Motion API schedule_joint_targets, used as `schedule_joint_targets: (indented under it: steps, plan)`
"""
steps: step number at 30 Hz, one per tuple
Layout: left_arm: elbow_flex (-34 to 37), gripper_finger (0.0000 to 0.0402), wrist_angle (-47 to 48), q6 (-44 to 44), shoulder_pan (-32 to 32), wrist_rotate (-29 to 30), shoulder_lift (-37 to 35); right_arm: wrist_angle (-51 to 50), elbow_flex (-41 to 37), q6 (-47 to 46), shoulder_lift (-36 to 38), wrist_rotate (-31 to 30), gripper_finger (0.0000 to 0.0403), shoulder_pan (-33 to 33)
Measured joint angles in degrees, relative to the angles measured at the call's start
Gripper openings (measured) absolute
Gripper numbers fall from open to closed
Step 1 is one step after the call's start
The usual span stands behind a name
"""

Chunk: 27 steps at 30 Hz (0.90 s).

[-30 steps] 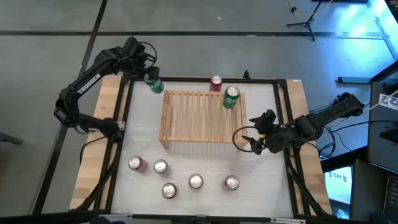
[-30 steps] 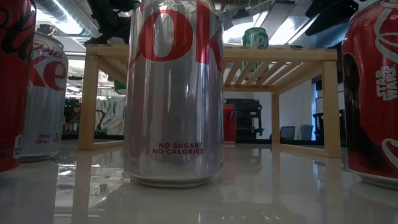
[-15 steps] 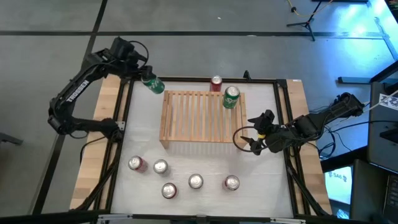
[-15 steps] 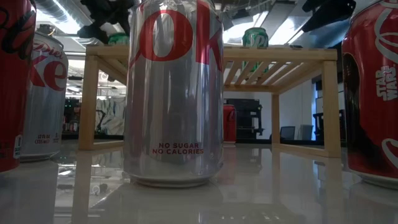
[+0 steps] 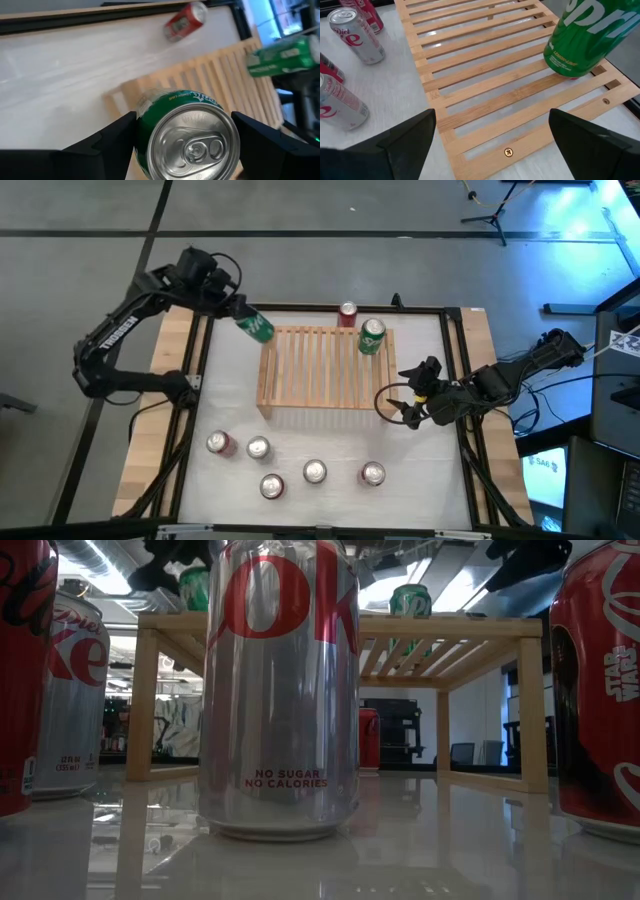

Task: Place canned beverage on shelf
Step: Put the green soda can on the shelf aligned with the other green soda can

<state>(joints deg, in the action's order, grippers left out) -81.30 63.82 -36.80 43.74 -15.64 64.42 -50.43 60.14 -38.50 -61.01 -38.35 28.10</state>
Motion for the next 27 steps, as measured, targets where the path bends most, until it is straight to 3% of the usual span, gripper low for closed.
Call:
schedule_joint_targets:
  steps: [11,15,27]
  plan:
    - [0.02,0.0276,-11.85,-7.01,-11.34,1.96,1.13,0.0,0.0,0.0,0.0,0.0,0.0382,0.01]
    - [0.02,0.0276,-13.74,-7.88,-15.6,4.76,3.55,0.03,0.0,-0.01,0.0,0.0,0.0382,0.01]
    - [0.02,0.0276,-26.63,-10.62,-26.31,4.2,12.3,1.11,0.0,-0.11,0.0,0.0,0.0382,0.02]
